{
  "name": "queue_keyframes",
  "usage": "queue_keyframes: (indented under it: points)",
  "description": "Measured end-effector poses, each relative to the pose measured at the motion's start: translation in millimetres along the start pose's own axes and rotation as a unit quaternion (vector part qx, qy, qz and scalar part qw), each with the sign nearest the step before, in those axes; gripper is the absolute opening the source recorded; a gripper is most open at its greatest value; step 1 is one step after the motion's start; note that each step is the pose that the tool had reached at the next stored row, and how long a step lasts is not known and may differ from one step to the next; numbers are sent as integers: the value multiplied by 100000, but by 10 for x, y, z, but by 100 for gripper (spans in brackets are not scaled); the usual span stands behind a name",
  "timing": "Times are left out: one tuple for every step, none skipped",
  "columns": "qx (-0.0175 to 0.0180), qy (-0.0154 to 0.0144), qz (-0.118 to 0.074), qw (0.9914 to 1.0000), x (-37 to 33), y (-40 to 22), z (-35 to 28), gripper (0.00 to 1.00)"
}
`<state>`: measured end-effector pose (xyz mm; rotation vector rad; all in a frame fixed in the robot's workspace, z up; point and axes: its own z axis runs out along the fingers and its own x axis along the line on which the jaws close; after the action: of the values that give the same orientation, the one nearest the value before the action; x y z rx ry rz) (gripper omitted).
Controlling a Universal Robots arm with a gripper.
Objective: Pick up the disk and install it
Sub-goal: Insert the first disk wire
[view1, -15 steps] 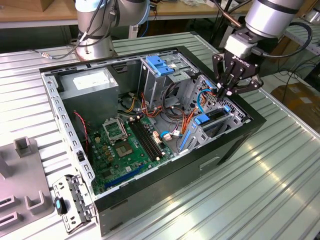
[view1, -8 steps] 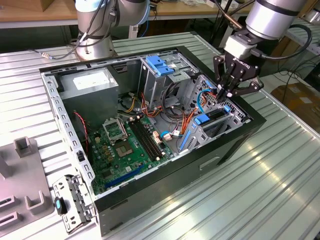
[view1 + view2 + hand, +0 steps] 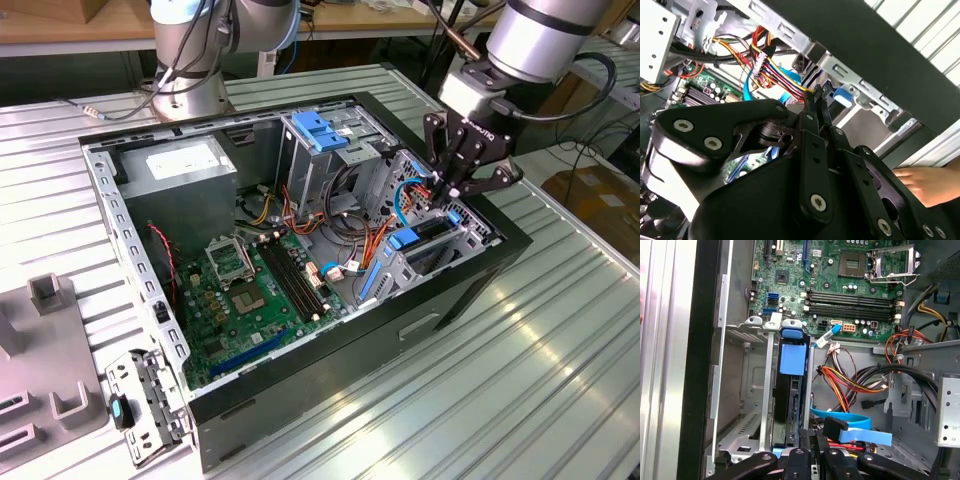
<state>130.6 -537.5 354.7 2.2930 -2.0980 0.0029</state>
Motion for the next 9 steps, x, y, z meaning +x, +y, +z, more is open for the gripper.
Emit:
queue_keyframes:
  points:
    - [-4,-3,-3,100000,12,12,1,16]
    - [-2,-2,-5,100000,22,26,1,16]
    - [0,-3,-1,100000,31,40,2,16]
    - [5,-6,15,100000,56,60,5,16]
    - [3,-4,21,100000,57,60,5,16]
    - [3,3,24,100000,58,61,4,16]
    - [4,-6,25,100000,73,62,6,16]
    - [3,-7,28,100000,87,63,6,16]
    - [2,-4,27,100000,87,63,6,16]
